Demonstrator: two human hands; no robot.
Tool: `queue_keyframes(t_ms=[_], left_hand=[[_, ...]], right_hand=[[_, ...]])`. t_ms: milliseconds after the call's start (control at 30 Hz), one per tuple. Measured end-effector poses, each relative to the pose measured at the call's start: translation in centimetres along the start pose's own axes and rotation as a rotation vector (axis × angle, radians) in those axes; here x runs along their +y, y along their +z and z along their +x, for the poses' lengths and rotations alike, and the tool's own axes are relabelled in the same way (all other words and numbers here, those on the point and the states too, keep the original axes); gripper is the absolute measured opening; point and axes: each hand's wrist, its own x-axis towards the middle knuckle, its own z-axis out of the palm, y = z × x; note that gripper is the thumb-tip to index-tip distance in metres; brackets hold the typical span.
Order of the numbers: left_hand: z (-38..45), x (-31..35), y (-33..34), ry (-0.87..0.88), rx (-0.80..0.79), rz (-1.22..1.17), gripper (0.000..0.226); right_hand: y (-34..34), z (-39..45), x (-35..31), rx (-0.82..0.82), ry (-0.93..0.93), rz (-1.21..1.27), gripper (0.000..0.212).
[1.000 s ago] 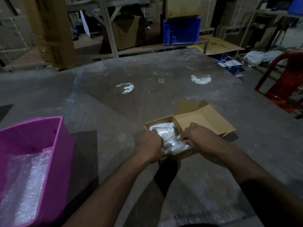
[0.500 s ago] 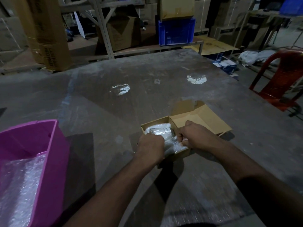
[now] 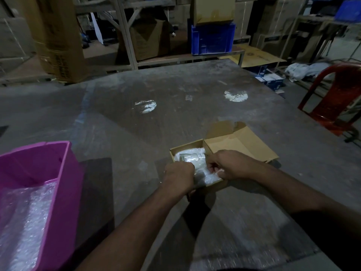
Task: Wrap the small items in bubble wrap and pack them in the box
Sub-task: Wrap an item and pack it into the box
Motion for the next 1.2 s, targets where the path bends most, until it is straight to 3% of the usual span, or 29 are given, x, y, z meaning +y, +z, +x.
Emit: queue_keyframes(t_ms=[200,700,800,967,1200], left_hand=[[0.1,-0.3,0.2,0.003,0.013,-0.045,0.03],[0.0,-0.4,-0.1,-0.013,0.004,-0.033,0.027],[0.1,-0.4,-0.1,-0.022,-0.001,-0.041,0.03],[0.1,-0.3,0.0,-0.028,-0.004,-0.038,0.03],[0.1,-0.2,-0.2,-0.03,-0.015,0.005,0.024]], right_hand=[[0.4,-1.3,1.0,0.017,-0.001,0.114,0.034],[-0.4,-0.2,-0.7,-0.171,-0.003,-0.009,0.015],[-0.5,0.2,-0.6,-0.132,0.046,-0.005,0.01],[-0.3,1.5,-1.0,-0.078,0.133,0.006,0.023],[-0.9,2.8,-2.1,-0.245,0.112,-0.211,0.043]])
